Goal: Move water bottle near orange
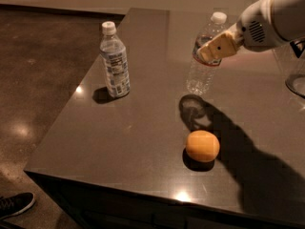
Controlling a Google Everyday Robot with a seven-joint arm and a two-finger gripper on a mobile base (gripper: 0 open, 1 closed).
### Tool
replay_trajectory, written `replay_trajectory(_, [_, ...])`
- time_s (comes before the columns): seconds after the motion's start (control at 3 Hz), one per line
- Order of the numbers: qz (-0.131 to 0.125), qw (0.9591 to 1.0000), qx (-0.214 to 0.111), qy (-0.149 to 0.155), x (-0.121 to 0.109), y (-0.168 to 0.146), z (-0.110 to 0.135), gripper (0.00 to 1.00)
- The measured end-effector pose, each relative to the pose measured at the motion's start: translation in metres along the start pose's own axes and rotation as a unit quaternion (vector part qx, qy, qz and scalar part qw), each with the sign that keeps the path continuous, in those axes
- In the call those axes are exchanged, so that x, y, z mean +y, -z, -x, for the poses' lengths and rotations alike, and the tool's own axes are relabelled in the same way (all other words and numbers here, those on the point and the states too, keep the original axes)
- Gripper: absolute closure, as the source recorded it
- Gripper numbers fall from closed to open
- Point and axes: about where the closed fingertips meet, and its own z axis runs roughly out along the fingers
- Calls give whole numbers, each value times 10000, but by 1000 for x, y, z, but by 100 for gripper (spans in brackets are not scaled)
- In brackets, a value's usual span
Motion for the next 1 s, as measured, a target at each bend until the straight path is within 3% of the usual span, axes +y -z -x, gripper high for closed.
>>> replay_trajectory(0.67, [154, 9998, 18, 90, 37, 30, -38, 100])
replay_trajectory(1.0, [193, 9997, 55, 108, 44, 29, -54, 100])
